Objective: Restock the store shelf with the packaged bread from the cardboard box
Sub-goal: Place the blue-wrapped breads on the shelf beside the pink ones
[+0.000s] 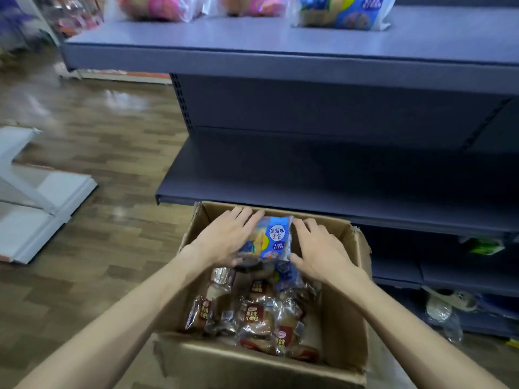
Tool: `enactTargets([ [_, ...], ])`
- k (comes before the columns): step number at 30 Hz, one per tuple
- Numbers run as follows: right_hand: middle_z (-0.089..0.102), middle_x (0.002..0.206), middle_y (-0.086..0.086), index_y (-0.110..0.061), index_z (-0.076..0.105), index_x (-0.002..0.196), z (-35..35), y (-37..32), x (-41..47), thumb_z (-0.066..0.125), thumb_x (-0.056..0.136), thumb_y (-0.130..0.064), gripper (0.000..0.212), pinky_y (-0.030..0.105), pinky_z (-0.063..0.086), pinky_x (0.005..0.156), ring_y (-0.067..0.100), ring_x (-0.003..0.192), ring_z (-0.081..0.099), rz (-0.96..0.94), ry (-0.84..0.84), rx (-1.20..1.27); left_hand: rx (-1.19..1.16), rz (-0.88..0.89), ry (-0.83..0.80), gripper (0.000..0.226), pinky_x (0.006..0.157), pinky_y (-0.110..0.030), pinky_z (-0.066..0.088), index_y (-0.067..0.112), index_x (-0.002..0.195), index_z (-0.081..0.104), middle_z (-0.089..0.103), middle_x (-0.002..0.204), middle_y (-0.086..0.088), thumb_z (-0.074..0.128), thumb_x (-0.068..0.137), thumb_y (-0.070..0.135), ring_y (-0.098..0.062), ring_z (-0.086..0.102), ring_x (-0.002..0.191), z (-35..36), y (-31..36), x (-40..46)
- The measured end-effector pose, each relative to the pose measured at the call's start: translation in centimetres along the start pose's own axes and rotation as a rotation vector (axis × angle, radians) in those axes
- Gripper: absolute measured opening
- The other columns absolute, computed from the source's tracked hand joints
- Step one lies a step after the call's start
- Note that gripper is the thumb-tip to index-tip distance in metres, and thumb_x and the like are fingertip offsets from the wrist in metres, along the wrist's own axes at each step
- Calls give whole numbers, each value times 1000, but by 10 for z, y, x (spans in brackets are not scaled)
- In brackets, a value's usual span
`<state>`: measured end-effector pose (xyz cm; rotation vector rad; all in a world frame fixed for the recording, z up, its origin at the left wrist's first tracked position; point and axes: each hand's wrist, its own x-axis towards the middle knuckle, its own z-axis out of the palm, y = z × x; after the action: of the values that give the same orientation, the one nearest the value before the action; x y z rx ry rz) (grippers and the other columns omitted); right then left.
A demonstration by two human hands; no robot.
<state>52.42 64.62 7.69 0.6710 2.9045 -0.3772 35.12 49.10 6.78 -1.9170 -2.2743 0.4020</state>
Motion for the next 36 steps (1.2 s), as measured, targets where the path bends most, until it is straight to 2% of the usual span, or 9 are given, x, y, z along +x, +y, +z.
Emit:
enactTargets([
  [3,35,144,4,-20,18,154,-32,-15,-7,61,88,-51,85,38,49,92,25,121,47,-58,133,-1,54,12,83,117,80,-40,49,-2,146,27,47,114,-11,74,59,61,-26,46,94,-35,-19,-11],
  [8,24,155,5,-22,12,157,-87,-45,-16,70,79,-58,104,37,44,100,25,133,37,-131,323,-77,157,23,218,113,83,-42,49,-2,148,21,47,118,-13,69,63,54,-28,48,98,-96,-51,-23],
  [11,22,160,10,-20,15,158,-117,-58,-16,74,74,-60,110,41,40,108,29,142,27,-152,434,-158,146,27,336,99,84,-43,50,-1,147,22,48,119,-14,56,72,54,-29,49,100,-136,-68,-24],
  [14,23,160,12,-17,17,158,-150,-68,-17,81,66,-60,120,44,41,106,31,145,24,-140,568,-199,161,45,427,105,84,-45,50,0,146,22,49,120,-15,71,63,42,-31,49,99,-175,-82,-18],
  [18,35,152,11,-14,23,156,-195,-74,-17,89,53,-55,129,44,46,97,31,139,34,-143,738,-241,156,82,587,109,90,-42,48,0,145,27,48,119,-14,80,58,39,-31,49,100,-223,-90,-10],
  [22,46,140,10,-9,32,150,-233,-69,-12,86,53,-43,115,42,47,89,32,127,44,-136,849,-325,133,79,688,106,95,-37,42,-1,143,32,50,119,-15,81,56,36,-31,49,100,-258,-94,-3],
  [28,51,129,6,-14,47,134,-272,-48,-5,83,51,-40,95,37,41,80,32,114,49,-154,936,-430,102,8,735,107,94,-38,44,5,146,31,47,124,-11,78,56,36,-29,45,104,-285,-98,17],
  [31,56,115,9,-11,53,124,-287,-28,-1,85,44,-39,91,38,44,74,33,105,52,-148,976,-459,110,-28,751,107,92,-38,44,3,144,32,48,122,-11,80,54,37,-30,46,102,-295,-96,36],
  [36,56,117,11,-9,50,127,-313,15,0,83,47,-38,92,41,46,73,35,105,51,-89,975,-508,94,-45,853,89,88,-38,44,1,138,43,53,118,-12,77,62,32,-32,50,99,-309,-83,76],
])
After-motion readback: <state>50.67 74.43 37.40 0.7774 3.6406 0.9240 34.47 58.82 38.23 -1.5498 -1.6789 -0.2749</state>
